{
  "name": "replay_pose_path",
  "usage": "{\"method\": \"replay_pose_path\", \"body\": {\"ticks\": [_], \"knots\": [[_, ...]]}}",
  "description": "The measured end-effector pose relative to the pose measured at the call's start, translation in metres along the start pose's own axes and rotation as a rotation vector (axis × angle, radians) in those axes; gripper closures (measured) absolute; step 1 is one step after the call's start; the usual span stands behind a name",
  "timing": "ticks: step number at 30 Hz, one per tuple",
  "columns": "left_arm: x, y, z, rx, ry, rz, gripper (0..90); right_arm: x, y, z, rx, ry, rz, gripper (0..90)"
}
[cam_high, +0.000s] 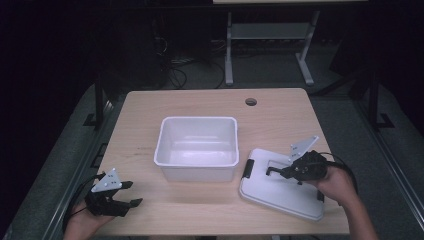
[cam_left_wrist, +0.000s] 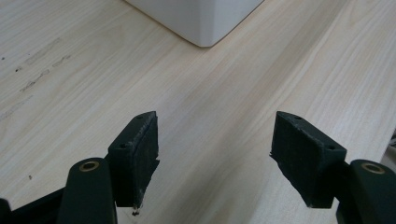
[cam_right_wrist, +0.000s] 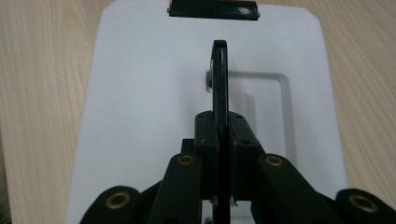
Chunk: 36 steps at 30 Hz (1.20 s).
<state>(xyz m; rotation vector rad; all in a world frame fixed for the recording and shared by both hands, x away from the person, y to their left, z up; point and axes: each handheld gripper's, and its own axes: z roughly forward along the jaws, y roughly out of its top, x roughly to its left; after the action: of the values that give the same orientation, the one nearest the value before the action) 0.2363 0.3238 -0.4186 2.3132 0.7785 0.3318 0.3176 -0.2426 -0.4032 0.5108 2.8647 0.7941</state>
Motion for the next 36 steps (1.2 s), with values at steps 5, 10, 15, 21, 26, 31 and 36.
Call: {"method": "replay_pose_path", "body": {"ticks": [5, 10, 15, 21, 26, 31, 36], "knots": [[0.001, 0.0, -0.001, -0.001, 0.001, 0.001, 31.7, -0.002, 0.003, -0.009, -0.011, 0.014, -0.011, 84.1], [0.001, -0.001, -0.003, -0.008, 0.003, 0.001, 31.7, -0.002, 0.01, -0.014, -0.007, 0.024, -0.036, 84.1], [0.001, -0.001, -0.005, -0.019, 0.002, -0.002, 31.7, -0.001, 0.015, -0.025, -0.018, 0.036, -0.053, 84.1], [0.0, -0.001, -0.004, -0.02, -0.004, -0.002, 31.7, -0.001, 0.019, -0.037, -0.011, 0.046, -0.068, 84.1], [0.0, -0.001, -0.005, -0.019, -0.003, 0.001, 31.7, -0.002, 0.023, -0.049, -0.02, 0.04, -0.081, 84.1], [0.001, -0.002, -0.006, -0.029, 0.001, -0.007, 31.7, -0.002, 0.028, -0.059, -0.032, 0.038, -0.096, 84.1], [0.001, -0.003, -0.007, -0.031, 0.001, -0.011, 31.7, -0.001, 0.032, -0.069, -0.04, 0.033, -0.107, 84.1]]}}
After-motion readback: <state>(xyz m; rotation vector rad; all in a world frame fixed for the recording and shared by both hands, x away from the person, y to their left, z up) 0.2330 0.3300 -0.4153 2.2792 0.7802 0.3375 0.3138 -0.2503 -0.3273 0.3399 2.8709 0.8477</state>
